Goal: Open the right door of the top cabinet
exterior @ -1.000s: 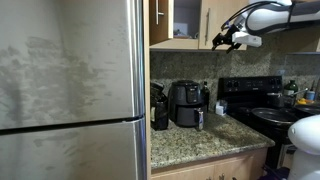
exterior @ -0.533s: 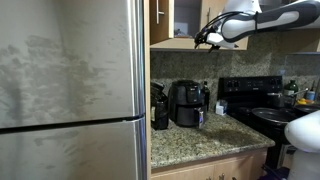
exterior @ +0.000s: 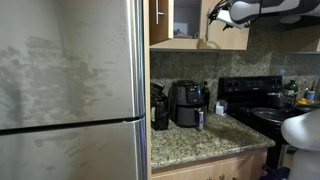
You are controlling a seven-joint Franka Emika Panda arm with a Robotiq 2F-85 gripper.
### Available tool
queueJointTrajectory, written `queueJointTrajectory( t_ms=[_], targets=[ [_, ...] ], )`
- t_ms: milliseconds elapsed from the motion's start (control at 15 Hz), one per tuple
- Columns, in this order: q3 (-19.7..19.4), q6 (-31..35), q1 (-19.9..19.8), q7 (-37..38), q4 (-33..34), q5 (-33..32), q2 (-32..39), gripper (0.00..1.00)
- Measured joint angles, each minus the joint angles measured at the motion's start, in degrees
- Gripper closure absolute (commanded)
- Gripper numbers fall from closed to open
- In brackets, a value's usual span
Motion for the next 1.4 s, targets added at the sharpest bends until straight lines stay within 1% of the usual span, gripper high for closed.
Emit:
queueJointTrajectory(
  t_ms=[200, 267, 333, 467, 667, 733, 800, 867, 1400],
  targets=[
    [0.07, 0.00, -0.13, 0.39, 0.41, -0.07, 0.20, 0.00],
    [0.06, 0.48, -0.11, 0.38, 0.02, -0.50, 0.15, 0.00],
    [0.05, 2.35, -0.21, 0.38, -1.03, -1.68, 0.14, 0.00],
    [-0.17, 8.24, -0.97, 0.35, -3.85, -4.22, 1.11, 0.00],
    [-0.63, 22.00, -3.81, -0.67, -5.62, -8.55, 6.13, 0.00],
    [-1.26, 26.99, -3.82, -0.67, -5.60, -9.61, 8.25, 0.00],
    [-1.83, 30.53, -3.78, -0.74, -5.51, -10.17, 10.04, 0.00],
    [-2.10, 32.28, -3.67, -0.93, -5.32, -10.33, 11.24, 0.00],
    [-1.70, 33.08, -3.11, -0.50, -5.23, -10.22, 11.41, 0.00]
  ],
)
